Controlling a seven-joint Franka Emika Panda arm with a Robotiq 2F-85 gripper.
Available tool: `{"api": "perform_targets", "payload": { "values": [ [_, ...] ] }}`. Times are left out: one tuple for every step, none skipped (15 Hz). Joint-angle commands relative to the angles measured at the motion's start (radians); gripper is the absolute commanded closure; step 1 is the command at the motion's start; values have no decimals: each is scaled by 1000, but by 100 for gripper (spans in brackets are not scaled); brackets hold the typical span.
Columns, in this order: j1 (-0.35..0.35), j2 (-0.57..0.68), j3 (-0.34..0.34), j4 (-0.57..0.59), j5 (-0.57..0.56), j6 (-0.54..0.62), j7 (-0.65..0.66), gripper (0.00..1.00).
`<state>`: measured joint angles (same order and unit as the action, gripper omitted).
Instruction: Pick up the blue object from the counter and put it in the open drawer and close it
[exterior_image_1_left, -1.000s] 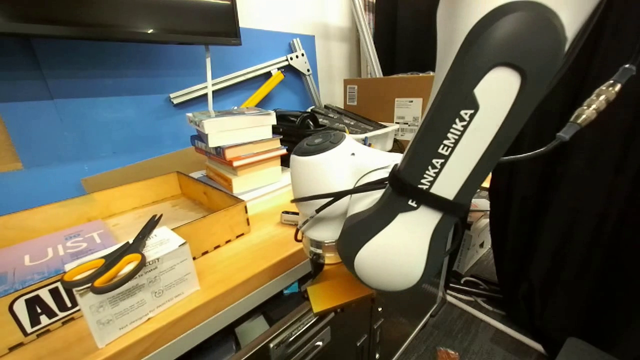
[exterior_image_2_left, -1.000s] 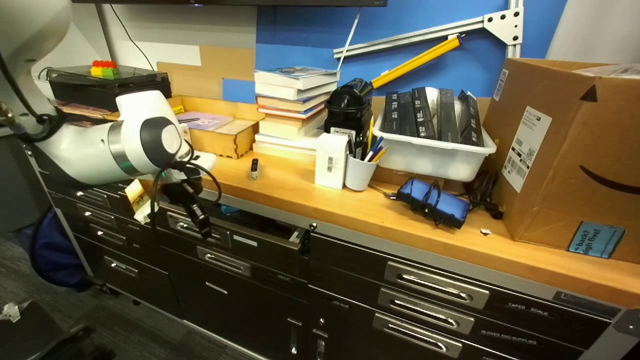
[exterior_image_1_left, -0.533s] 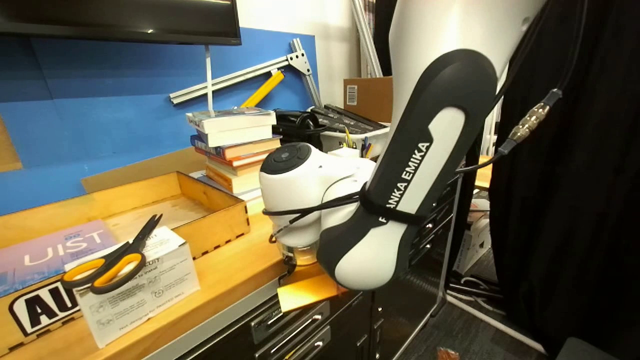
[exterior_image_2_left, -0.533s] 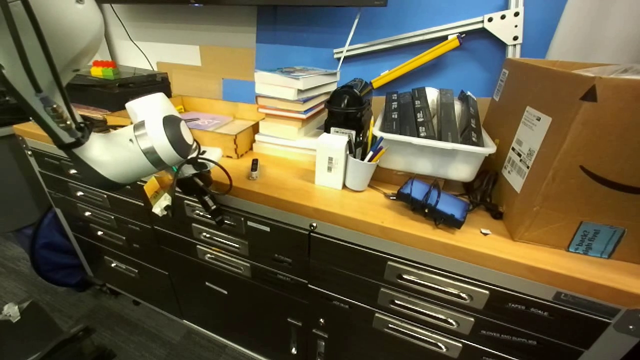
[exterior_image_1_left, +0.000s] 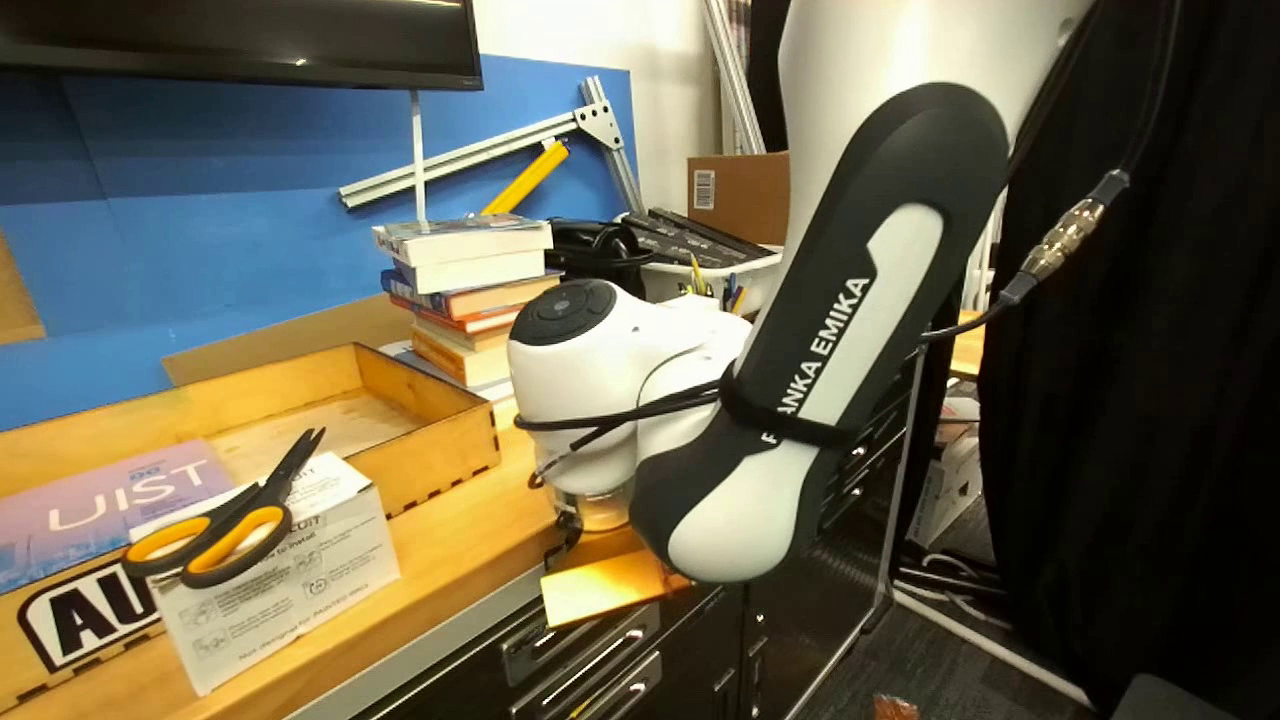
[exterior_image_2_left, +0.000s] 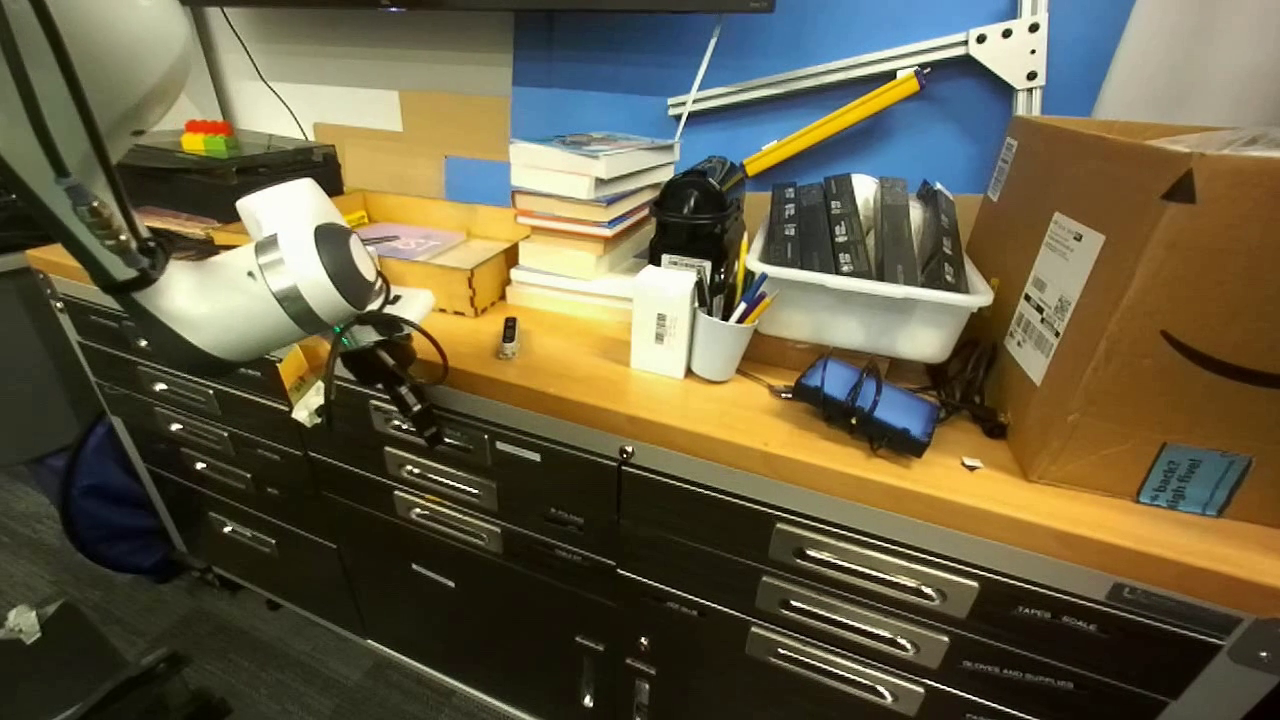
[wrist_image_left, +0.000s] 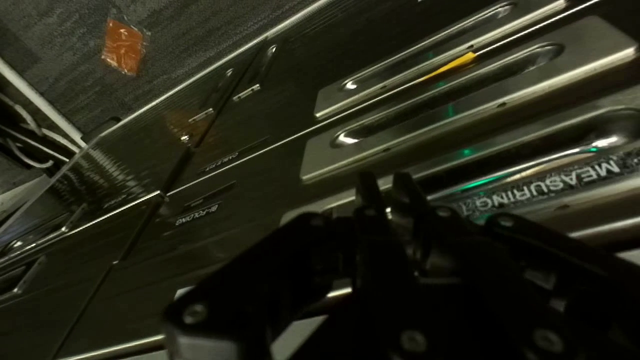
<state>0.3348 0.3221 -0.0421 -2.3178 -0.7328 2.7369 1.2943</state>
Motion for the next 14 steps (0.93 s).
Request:
{"api": "perform_targets", "payload": {
  "values": [
    [-99,-184,102,-108,197,-57,-240,52],
    [-136,-236,154,-137,245,-93,-311,45],
    [-150,-277,179,-149,311,-123,-393,38],
    [-187,-308,246,-161,378,-148,-470,29],
    [-194,-342,283,-161,462,-180,-551,23],
    [-190,-371,316,-155,546,-219,-630,14],
    [-125,-395,290,-135,629,-267,-708,7],
    [-113,-426,306,-112,701,-331,-782,1],
    [-99,-461,309,-88,759,-403,-856,0],
    [-88,-501,305,-67,818,-470,-931,0],
    [-84,-543,291,-44,867,-552,-1002,0],
    [-82,-579,280,-17,902,-635,-1034,0],
    [-94,-496,311,-45,834,-523,-933,0],
    [-96,-525,310,-32,845,-558,-947,0]
  ]
}}
